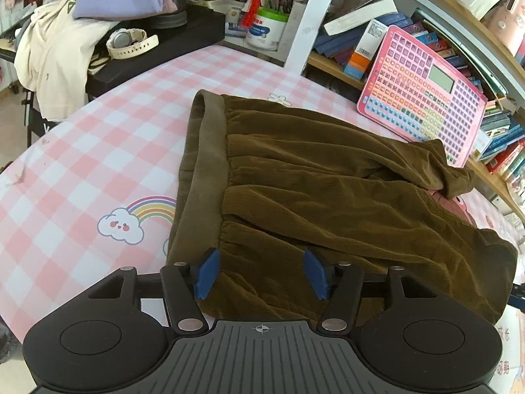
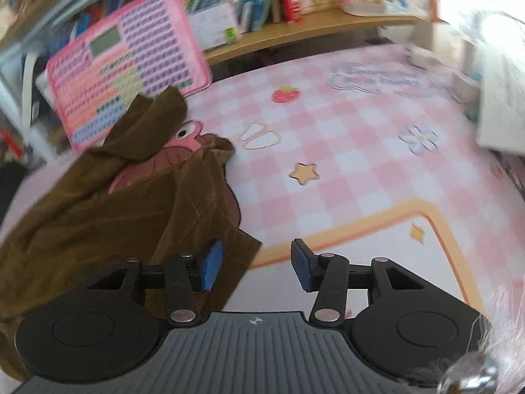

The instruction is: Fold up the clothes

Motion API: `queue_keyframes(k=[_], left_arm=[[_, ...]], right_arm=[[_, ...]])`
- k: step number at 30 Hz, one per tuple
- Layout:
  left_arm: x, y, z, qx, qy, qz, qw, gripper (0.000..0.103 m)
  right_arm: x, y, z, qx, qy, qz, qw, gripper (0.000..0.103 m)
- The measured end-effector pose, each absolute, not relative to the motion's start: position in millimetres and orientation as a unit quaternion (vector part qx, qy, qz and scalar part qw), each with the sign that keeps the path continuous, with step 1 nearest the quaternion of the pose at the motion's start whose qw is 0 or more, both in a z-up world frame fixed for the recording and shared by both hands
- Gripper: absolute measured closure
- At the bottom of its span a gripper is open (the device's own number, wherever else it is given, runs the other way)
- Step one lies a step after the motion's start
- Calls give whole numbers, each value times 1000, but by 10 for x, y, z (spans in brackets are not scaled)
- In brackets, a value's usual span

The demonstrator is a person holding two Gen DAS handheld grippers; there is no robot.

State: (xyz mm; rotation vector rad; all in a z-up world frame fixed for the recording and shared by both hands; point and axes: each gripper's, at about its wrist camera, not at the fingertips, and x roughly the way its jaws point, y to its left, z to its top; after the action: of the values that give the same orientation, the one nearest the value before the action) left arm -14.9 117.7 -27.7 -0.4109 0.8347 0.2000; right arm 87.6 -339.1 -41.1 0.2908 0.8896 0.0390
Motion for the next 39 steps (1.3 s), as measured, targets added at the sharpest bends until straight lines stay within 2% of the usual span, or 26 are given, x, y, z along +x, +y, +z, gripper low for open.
queue_keyframes(k=[7, 11, 12, 13, 15, 22, 28, 32, 33, 34, 36, 39], left_arm=[[-122, 1161, -288, -192, 403, 95, 890, 42], [-109, 1165, -305, -194, 403, 95, 889, 41], [-104, 1166, -306, -194, 403, 95, 889, 41], [-99, 1167, -306, -194, 404, 95, 889, 40], [-90, 1165, -303, -193, 405, 95, 889, 40], [-100, 1188, -281, -201, 410, 90, 885, 40], [-73, 1115, -299, -186, 419, 86, 884, 39], [-73, 1090, -278, -180, 421, 88, 885, 38], [-93, 1097, -262, -181, 419, 89, 885, 38], [-118, 1108, -243, -184, 416, 90, 886, 38], [-174, 1136, -204, -188, 409, 95, 888, 38], [-278, 1217, -147, -196, 395, 113, 890, 38]], right_arm=[[1042, -3098, -465, 69, 438, 55, 894, 62], [996, -2929, -481, -9, 426, 75, 902, 79], [974, -2912, -480, -20, 423, 81, 902, 91], [942, -2923, -471, -18, 424, 85, 902, 95], [875, -2950, -450, -12, 425, 92, 900, 97], [100, -3585, -94, 92, 408, 43, 907, 98], [-453, -3743, -255, 144, 487, 23, 861, 98], [-497, -3766, -288, 145, 498, 18, 855, 96], [-497, -3781, -281, 143, 498, 17, 855, 93], [-494, -3796, -261, 137, 498, 13, 856, 86], [-498, -3855, -193, 128, 488, 5, 863, 80], [-450, -3914, -45, 119, 460, 3, 880, 80]])
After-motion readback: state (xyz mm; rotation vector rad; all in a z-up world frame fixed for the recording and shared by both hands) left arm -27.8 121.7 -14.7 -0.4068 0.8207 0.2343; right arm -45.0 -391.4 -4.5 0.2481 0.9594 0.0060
